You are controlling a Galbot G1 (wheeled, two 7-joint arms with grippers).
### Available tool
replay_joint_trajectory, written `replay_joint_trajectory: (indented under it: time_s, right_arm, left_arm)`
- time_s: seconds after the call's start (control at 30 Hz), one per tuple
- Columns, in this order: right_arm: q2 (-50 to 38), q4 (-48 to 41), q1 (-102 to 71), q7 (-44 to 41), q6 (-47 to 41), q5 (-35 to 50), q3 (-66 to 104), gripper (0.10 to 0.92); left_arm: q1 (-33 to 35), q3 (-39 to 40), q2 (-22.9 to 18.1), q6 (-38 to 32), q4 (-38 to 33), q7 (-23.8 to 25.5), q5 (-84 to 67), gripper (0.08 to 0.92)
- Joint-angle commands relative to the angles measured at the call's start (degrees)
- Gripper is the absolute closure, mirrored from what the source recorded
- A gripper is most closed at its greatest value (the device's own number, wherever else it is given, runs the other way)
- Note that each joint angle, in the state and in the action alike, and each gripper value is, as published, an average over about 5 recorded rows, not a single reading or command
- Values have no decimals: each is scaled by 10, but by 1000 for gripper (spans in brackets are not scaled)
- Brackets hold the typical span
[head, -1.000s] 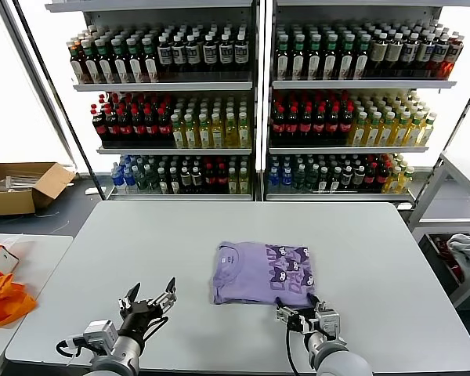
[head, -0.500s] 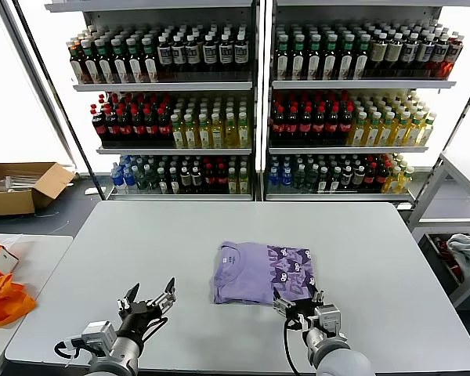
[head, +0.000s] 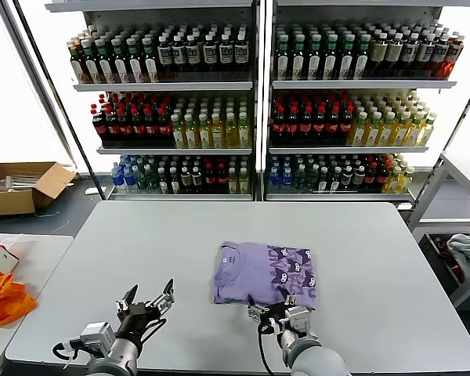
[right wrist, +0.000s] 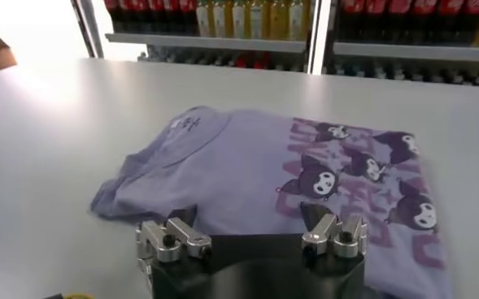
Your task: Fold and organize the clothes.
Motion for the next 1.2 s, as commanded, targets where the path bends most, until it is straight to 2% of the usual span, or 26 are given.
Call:
replay_joint_trajectory:
  time_s: [0.03,0.33,0.6,1.2]
  right_arm:
    - [8,-29,17,-9,0,-2,-37,203]
    - [8,-20,14,-11,0,-4,-27,203]
    - [16,30,21,-25,0,-49,-14,203]
    - [123,-170,141,17,1,8,34,203]
  left_arm:
    - [-2,2,-2,0,7,1,1,177]
    - [-3,3,-2,0,12,2,1,177]
    - [-3,5,-3,0,14,2,2,177]
    - [2,3,-4,0,10,2,4,177]
